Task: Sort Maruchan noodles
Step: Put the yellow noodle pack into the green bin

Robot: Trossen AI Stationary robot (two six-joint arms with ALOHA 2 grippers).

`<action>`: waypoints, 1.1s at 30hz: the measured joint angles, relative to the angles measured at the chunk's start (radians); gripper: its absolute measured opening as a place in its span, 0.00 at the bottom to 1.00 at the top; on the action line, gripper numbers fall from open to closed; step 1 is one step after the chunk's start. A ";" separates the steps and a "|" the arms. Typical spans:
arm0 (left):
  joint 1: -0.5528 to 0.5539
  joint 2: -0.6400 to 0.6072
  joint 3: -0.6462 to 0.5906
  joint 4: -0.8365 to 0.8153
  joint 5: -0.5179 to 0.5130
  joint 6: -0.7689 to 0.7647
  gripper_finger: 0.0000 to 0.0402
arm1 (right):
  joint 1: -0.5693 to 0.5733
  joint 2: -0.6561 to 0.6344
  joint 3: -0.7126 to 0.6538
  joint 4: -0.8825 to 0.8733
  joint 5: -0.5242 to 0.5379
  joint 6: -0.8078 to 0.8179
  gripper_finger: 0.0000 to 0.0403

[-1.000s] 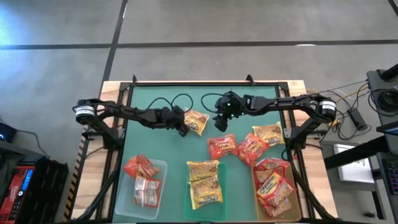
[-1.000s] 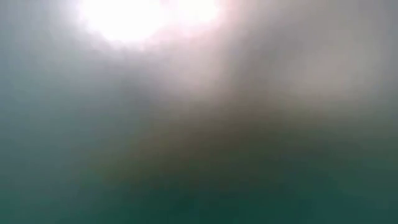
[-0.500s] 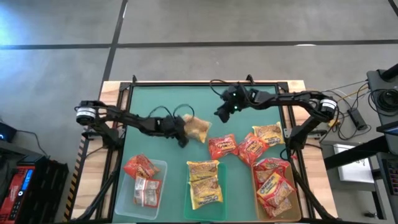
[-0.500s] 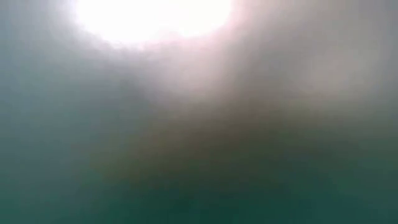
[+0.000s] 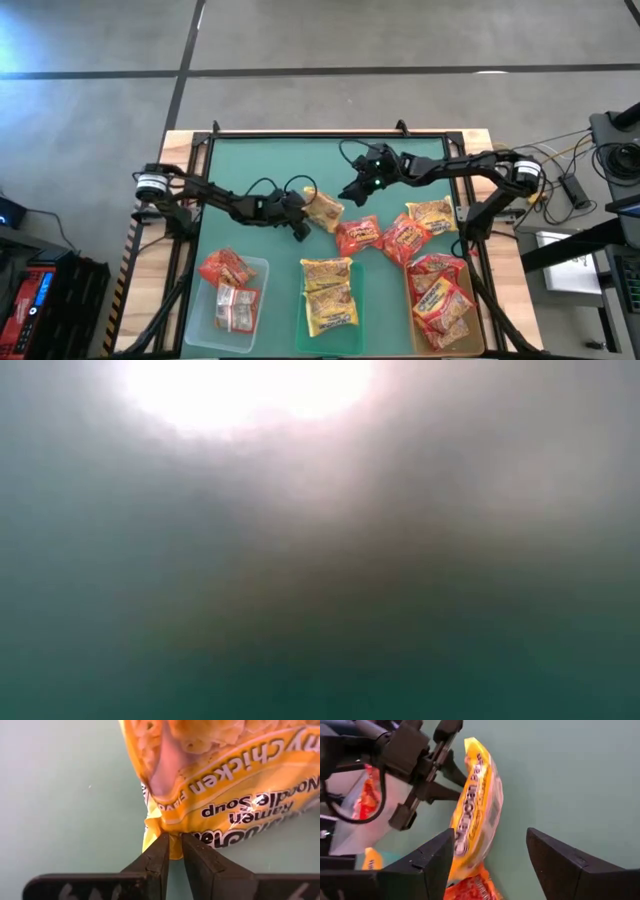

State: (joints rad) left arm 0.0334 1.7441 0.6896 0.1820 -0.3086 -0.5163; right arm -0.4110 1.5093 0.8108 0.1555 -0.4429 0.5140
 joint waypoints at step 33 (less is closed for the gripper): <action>0.003 0.168 0.003 0.306 0.004 -0.044 0.10 | 0.133 0.171 -0.008 0.100 0.120 0.126 0.62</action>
State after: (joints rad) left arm 0.0364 1.9118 0.6930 0.4876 -0.3046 -0.5602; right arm -0.2782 1.6802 0.8027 0.2554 -0.3228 0.6396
